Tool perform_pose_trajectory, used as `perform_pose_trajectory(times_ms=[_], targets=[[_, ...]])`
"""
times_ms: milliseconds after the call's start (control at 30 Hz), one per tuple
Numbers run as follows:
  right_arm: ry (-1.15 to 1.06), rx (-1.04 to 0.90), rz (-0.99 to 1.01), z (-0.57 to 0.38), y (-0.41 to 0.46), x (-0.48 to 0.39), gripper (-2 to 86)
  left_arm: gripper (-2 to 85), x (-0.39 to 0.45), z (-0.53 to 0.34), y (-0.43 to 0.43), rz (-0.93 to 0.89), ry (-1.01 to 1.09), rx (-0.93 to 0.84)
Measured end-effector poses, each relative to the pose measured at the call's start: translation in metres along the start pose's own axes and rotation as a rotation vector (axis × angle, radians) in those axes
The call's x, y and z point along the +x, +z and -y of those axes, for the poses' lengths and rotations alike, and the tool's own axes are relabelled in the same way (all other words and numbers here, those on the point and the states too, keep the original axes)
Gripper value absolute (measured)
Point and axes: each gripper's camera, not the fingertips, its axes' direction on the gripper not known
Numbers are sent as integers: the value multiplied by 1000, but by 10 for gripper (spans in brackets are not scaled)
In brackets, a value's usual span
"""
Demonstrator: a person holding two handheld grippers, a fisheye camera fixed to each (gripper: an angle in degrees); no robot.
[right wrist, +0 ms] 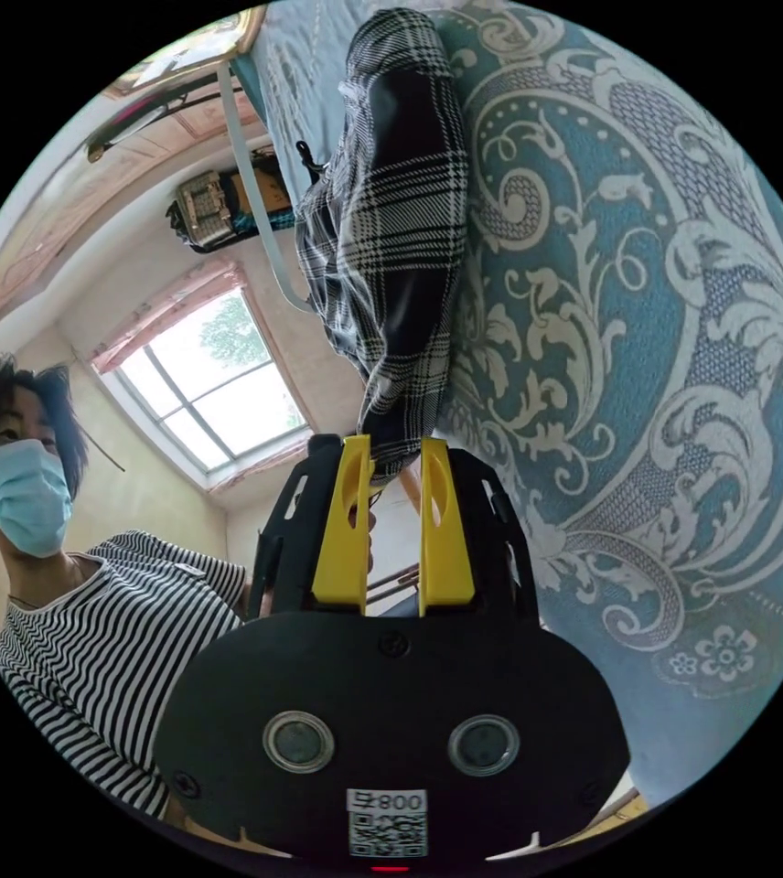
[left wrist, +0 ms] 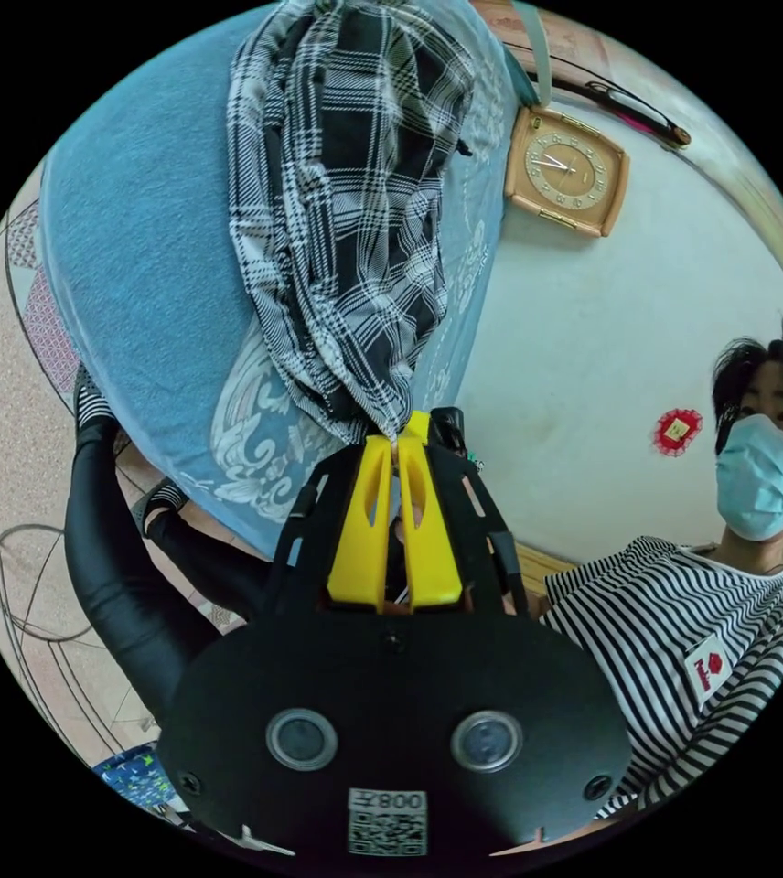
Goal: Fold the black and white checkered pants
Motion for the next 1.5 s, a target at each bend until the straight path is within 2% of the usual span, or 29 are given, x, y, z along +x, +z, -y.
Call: perform_pose_trajectory(times_ms=[400, 767, 1100, 1333, 1500], targets=[[11, 13, 55, 17, -4, 70, 100, 12, 14, -1, 14, -7, 19, -23], [28, 23, 87, 29, 3, 139, 16, 36, 28, -23, 12, 14, 37, 8], [-33, 38, 159, 19, -8, 192, 8, 121, 43, -33, -27, 106, 23, 317], [-50, 41, 170, 6, -13, 253, 6, 112, 64, -55, -9, 82, 33, 453], [-50, 36, 163, -7, -16, 305, 6, 68, 76, -69, 24, 72, 22, 461]])
